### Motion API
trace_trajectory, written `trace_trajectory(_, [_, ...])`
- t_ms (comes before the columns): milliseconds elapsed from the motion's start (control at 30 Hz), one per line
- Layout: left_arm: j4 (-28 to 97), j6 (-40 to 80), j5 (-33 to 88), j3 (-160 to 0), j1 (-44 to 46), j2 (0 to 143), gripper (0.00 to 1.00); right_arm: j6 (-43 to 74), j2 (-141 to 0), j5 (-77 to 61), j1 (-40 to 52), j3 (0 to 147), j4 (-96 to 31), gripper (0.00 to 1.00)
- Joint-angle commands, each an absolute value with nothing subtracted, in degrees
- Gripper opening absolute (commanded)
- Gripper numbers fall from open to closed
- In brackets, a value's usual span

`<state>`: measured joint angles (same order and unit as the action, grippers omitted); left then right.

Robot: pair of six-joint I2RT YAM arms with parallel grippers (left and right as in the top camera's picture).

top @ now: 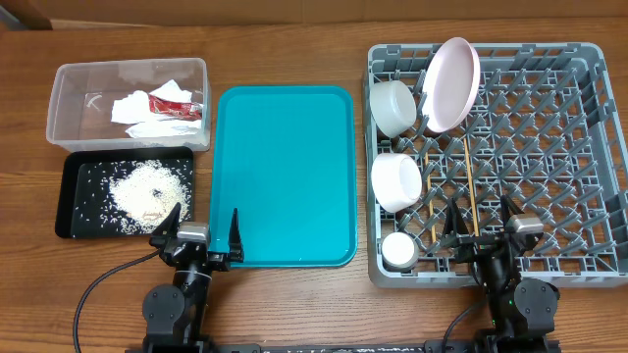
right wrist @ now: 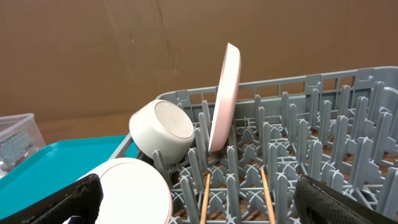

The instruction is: Sort waste into correct bins and load items into the dishwasher

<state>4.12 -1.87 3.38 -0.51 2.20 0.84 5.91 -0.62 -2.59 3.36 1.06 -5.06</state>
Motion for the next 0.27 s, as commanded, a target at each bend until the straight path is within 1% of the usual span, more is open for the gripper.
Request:
trace_trajectory(0, [4.25,-1.72,2.79,-0.27,1.89,0.27,1.00,5.80,-0.16,-2.68,2.98,0.47,-4.64,1.00])
trace_trajectory(233, [4.25,-1.72,2.79,-0.27,1.89,0.27,1.00,5.80,-0.16,-2.68,2.96,0.47,-4.64,1.00])
